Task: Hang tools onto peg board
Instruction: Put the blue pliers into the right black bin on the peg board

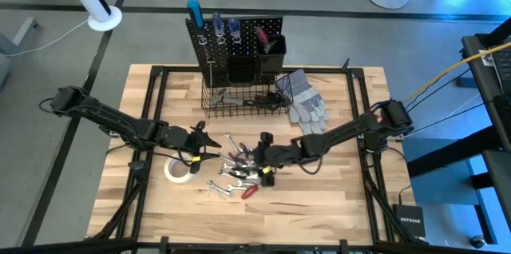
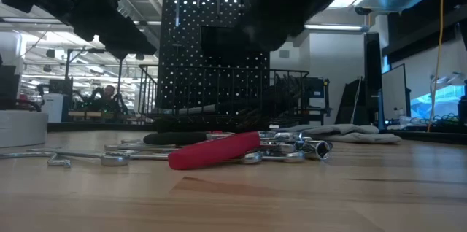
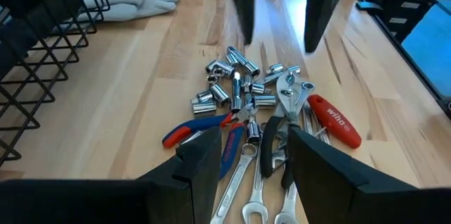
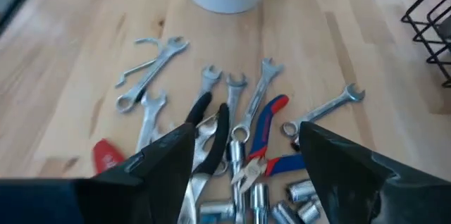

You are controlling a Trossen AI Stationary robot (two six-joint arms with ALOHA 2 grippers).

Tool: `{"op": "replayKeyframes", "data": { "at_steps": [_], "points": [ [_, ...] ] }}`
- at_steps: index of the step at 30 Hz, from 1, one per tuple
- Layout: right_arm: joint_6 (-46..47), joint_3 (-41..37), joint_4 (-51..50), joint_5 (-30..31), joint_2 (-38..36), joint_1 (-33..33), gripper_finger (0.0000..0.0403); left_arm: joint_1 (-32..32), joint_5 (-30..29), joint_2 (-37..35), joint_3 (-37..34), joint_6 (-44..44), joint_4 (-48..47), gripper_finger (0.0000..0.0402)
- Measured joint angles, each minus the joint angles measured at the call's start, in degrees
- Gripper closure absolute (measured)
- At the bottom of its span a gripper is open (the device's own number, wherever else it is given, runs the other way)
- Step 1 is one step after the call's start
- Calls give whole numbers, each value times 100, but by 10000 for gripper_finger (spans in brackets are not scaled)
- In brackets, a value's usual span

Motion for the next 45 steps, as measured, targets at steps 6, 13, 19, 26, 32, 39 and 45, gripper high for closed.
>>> {"op": "replayKeyframes", "data": {
  "at_steps": [6, 13, 19, 26, 32, 39, 45],
  "points": [
    [521, 393, -6, -5, 555, -261, 153, 0, -2, 0, 0, -2, -17, 247],
    [962, 628, -22, 4, 950, -478, 165, 0, -2, 0, 0, -4, -36, 247],
    [1416, 641, -34, 15, 1198, -676, 175, 0, -1, 0, 0, -4, -30, 247],
    [1702, 641, -36, 53, 1444, -802, 188, 0, -2, 0, 0, -6, -33, 247],
    [2015, 641, -296, 100, 1467, -844, 201, 0, 0, 0, 0, -7, -34, 247],
    [2315, 638, -455, 13, 1467, -862, 216, 0, -1, 0, 0, -7, -33, 247],
    [2354, 641, -397, 10, 1509, -864, 221, 0, -1, 0, 0, -7, -34, 247]
  ]
}}
